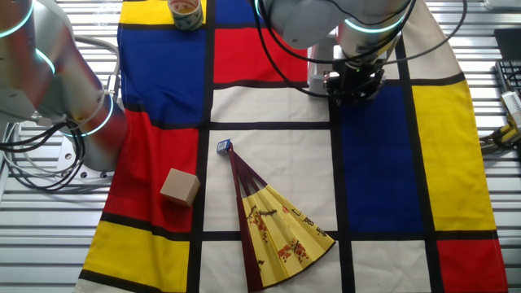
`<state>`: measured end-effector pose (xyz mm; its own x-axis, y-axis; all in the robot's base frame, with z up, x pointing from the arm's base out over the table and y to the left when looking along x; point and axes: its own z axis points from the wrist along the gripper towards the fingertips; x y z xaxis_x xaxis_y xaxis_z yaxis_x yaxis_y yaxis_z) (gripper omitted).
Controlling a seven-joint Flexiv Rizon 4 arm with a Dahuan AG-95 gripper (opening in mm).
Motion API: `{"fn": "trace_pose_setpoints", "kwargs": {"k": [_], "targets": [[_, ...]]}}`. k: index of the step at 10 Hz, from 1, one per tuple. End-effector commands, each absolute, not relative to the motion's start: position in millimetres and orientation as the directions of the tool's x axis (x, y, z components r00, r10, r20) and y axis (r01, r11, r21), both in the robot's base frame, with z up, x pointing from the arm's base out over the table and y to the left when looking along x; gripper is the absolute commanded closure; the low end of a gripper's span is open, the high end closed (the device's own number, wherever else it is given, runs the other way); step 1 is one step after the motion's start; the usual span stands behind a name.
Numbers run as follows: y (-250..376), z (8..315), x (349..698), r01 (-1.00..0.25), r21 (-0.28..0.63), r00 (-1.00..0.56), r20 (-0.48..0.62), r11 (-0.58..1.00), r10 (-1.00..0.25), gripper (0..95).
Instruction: Grasp the handle and close the drawer
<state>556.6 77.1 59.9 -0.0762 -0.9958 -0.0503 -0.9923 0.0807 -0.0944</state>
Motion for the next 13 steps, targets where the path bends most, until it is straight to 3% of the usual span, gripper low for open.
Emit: {"fn": "trace_pose_setpoints", "kwargs": {"k": [1,13], "targets": [[77.6,60.2,556.7,-0.992,-0.093,-0.078,-0.052,0.082,-0.996,95.0],[82.9,61.2,559.4,-0.992,-0.092,-0.083,-0.063,0.089,-0.995,95.0]]}}
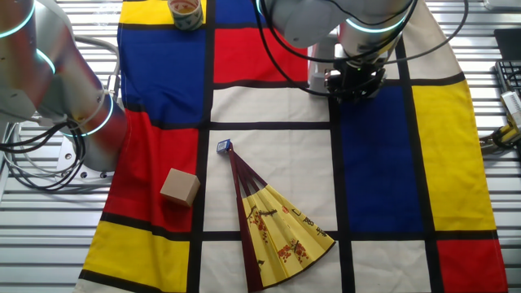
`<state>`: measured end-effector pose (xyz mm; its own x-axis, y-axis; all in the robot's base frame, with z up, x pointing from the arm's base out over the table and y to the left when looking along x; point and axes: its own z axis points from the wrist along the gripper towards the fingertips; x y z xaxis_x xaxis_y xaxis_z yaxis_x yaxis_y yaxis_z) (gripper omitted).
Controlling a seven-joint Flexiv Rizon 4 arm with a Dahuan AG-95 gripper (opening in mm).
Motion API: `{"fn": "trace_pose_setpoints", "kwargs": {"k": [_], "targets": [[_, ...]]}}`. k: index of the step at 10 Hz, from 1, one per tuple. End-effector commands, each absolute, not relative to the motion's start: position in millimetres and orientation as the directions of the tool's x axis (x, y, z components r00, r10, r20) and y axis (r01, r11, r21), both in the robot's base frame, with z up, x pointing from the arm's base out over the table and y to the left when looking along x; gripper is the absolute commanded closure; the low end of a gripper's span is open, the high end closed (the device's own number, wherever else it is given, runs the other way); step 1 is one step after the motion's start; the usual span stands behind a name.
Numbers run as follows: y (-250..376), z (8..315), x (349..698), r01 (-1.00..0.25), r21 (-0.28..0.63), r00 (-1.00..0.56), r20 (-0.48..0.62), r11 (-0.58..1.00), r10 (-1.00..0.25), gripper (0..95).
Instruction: Grasp the handle and close the drawer
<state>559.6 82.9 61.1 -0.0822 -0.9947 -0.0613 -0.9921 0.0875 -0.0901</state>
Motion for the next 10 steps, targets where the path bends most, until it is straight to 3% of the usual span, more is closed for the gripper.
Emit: {"fn": "trace_pose_setpoints", "kwargs": {"k": [1,10], "targets": [[83.1,61.2,559.3,-0.992,-0.093,-0.082,-0.063,0.088,-0.995,95.0],[85.7,60.4,558.6,-0.989,-0.111,-0.091,-0.08,0.1,-0.993,95.0]]}}
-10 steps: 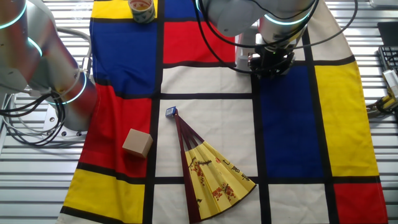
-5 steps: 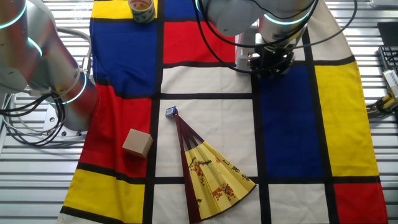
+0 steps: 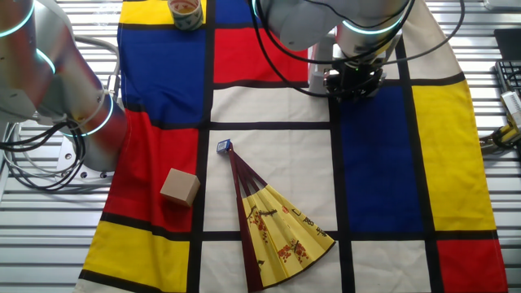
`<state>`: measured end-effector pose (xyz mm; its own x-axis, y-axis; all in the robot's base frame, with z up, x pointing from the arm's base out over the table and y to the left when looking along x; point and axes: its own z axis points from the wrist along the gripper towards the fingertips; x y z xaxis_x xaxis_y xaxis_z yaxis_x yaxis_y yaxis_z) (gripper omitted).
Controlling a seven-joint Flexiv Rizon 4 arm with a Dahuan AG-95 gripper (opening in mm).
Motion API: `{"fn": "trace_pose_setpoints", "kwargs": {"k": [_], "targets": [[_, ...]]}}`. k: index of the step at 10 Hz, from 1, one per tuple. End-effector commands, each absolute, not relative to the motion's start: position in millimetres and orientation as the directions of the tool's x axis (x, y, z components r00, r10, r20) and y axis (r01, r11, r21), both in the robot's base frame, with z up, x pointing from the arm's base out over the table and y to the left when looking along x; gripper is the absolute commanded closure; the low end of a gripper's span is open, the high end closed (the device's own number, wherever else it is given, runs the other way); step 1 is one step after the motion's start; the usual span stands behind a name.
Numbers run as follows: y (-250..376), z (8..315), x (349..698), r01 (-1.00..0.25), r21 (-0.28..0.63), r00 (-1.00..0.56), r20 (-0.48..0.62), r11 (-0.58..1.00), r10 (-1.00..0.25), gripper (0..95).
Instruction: Grasp the handle and close the drawer
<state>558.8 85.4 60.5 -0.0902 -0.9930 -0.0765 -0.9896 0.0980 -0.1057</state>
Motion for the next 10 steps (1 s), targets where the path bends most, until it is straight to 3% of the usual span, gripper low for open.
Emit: {"fn": "trace_pose_setpoints", "kwargs": {"k": [1,10], "targets": [[86.0,60.4,558.5,-0.988,-0.112,-0.092,-0.083,0.101,-0.992,95.0],[88.7,59.7,557.8,-0.986,-0.122,-0.102,-0.109,0.116,-0.989,95.0]]}}
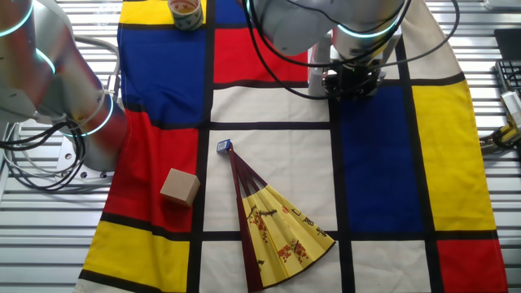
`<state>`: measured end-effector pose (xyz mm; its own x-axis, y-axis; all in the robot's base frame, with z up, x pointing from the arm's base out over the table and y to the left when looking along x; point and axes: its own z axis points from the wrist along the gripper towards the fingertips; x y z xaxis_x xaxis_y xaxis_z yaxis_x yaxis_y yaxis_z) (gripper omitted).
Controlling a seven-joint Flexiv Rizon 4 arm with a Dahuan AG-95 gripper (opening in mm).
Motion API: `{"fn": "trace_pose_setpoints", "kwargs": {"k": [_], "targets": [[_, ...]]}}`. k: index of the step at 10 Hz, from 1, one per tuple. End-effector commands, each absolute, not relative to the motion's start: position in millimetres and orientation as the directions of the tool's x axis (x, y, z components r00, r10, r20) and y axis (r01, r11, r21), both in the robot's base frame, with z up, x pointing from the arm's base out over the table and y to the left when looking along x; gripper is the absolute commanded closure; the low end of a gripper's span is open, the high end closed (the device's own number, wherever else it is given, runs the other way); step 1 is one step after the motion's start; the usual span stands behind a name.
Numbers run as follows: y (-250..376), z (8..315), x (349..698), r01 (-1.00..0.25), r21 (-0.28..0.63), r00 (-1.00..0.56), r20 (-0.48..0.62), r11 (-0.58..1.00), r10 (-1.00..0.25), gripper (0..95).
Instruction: Grasp the handle and close the drawer
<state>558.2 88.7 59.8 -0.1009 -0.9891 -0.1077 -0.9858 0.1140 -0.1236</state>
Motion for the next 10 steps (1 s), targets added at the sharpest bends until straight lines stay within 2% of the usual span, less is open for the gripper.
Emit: {"fn": "trace_pose_setpoints", "kwargs": {"k": [1,10], "targets": [[88.9,59.7,557.8,-0.986,-0.122,-0.101,-0.107,0.114,-0.989,95.0],[92.6,60.6,559.9,-0.985,-0.122,-0.106,-0.111,0.12,-0.988,95.0]]}}
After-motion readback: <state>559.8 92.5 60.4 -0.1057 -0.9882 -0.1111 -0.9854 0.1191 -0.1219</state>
